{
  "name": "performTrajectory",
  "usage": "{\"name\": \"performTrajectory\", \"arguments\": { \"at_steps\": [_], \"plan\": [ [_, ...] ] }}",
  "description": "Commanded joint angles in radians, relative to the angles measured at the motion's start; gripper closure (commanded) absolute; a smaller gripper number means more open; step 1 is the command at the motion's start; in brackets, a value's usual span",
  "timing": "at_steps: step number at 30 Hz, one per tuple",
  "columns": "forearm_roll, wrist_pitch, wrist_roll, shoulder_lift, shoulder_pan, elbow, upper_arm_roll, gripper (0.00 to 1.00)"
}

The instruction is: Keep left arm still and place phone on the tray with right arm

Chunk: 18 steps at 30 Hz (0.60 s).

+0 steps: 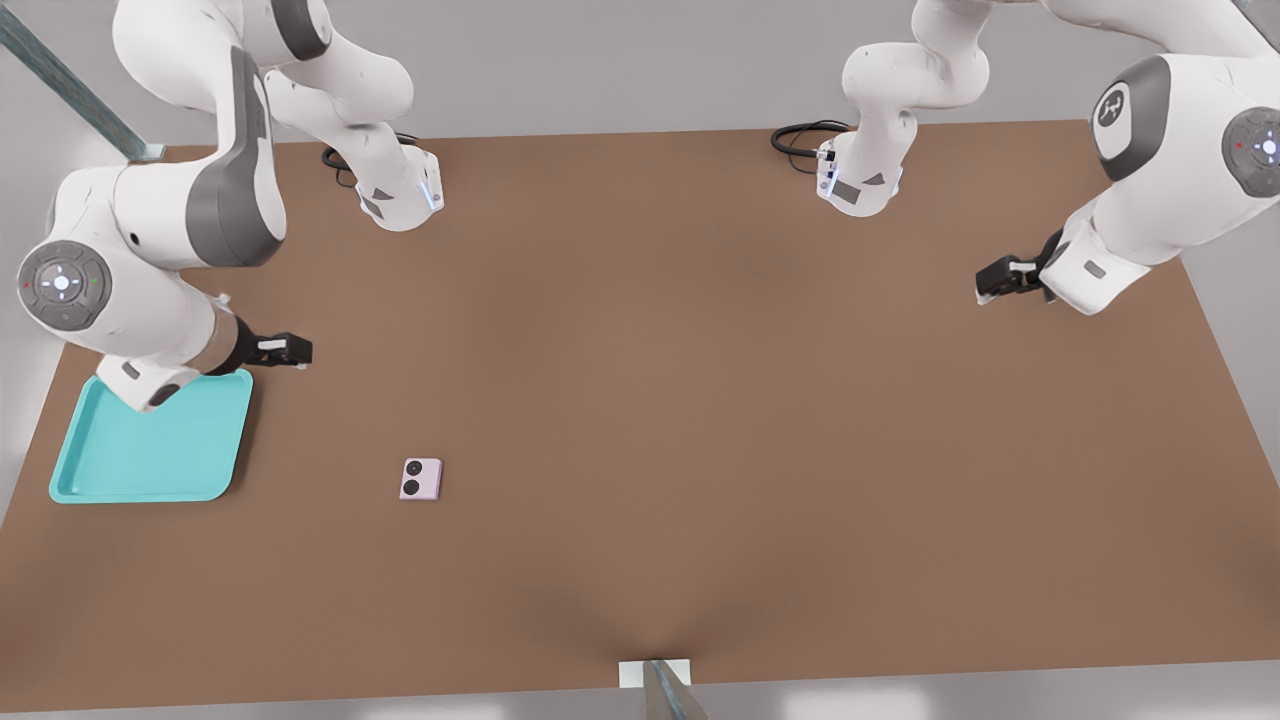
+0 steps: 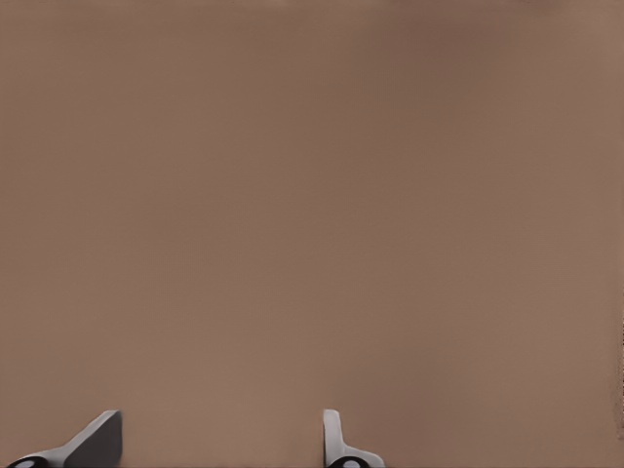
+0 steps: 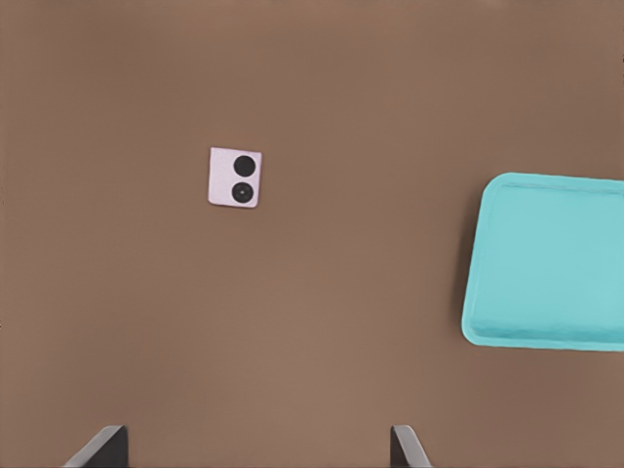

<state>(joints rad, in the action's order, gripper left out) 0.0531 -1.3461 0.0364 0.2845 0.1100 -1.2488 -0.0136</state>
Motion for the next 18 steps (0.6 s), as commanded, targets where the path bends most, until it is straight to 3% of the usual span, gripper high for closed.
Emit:
{"name": "performTrajectory", "arguments": {
  "at_steps": [1,10,18],
  "plan": [
    [0.002,-0.126,0.103,0.001,-0.007,0.002,0.007,0.00],
    [-0.067,-0.528,0.209,0.390,0.063,-0.012,0.020,0.00],
    [-0.107,-0.693,0.272,0.469,0.033,-0.144,0.052,0.00]
  ]
}}
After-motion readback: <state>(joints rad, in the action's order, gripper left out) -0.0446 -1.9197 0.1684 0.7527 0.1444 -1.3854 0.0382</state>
